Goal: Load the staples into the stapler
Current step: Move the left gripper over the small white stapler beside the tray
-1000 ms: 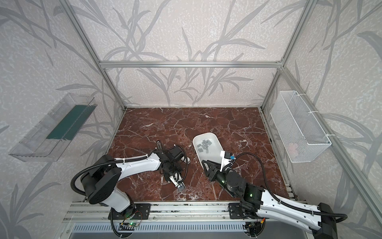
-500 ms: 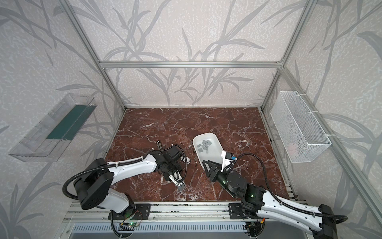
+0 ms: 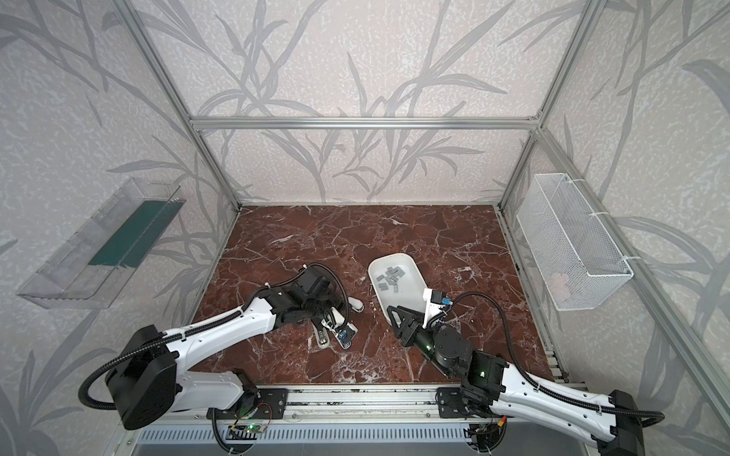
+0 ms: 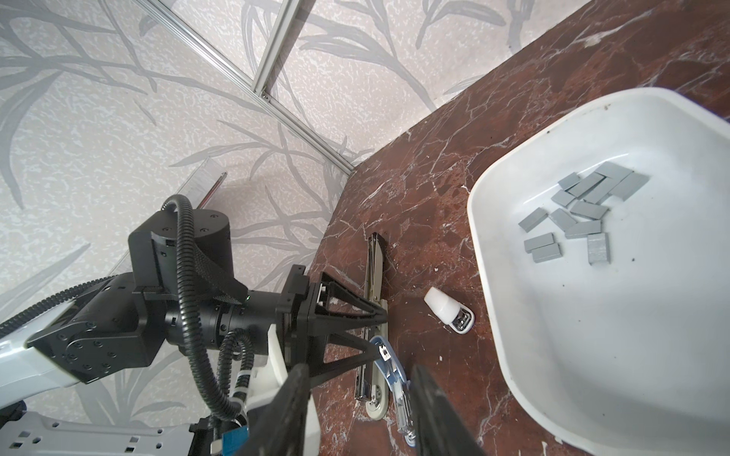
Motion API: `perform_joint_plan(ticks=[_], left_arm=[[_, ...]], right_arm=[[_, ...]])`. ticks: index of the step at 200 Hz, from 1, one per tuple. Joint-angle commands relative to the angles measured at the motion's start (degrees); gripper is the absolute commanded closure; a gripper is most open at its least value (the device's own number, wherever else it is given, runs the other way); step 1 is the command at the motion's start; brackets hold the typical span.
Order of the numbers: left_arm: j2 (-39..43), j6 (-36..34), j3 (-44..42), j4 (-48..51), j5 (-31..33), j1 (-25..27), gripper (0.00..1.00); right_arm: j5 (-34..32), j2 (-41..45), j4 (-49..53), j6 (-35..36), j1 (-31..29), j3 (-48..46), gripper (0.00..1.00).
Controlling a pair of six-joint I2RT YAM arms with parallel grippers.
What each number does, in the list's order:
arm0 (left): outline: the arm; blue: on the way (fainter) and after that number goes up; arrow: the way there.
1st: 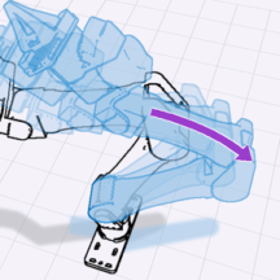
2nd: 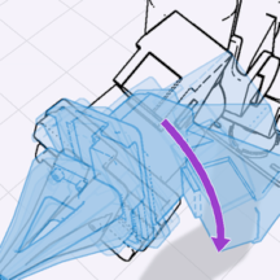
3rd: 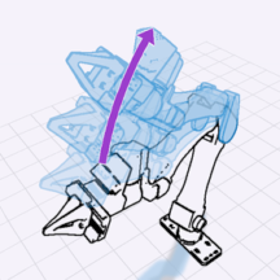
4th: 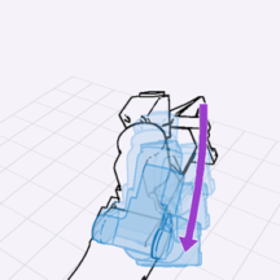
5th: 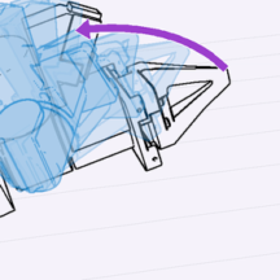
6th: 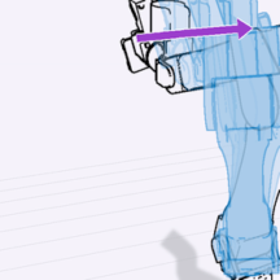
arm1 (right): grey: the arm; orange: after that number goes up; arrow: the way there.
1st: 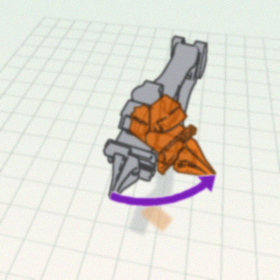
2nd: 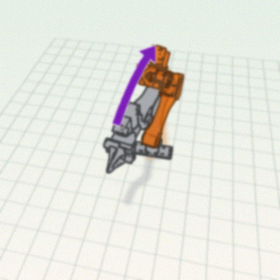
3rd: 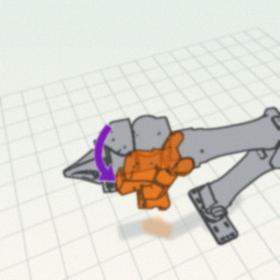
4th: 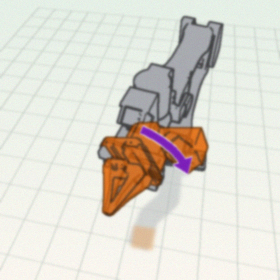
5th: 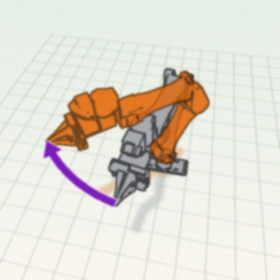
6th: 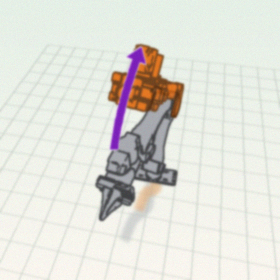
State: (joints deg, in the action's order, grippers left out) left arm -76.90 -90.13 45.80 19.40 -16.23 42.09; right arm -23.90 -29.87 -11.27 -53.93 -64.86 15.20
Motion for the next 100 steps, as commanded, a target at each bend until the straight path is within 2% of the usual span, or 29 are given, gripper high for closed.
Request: perform_joint_plan(ticks=[1,20,58,100], left_arm=[[-3.1,5.6,3.3,-2.2,1.5,-0.4,0.5],[-5.9,9.0,6.4,-0.3,2.9,-0.9,0.51],[-10.4,14.6,12.0,5.3,0.7,-1.0,0.5],[-14.6,16.4,15.5,9.5,0.6,-1.5,0.5]], right_arm=[[0.3,-0.7,-1.3,0.4,0.2,-0.7,0.56],[0.7,-1.0,-1.6,0.4,0.1,-0.7,0.56],[0.9,-0.7,-1.6,0.8,0.1,-0.5,0.56],[1.1,-0.7,-1.6,0.9,0.1,-0.4,0.56]])
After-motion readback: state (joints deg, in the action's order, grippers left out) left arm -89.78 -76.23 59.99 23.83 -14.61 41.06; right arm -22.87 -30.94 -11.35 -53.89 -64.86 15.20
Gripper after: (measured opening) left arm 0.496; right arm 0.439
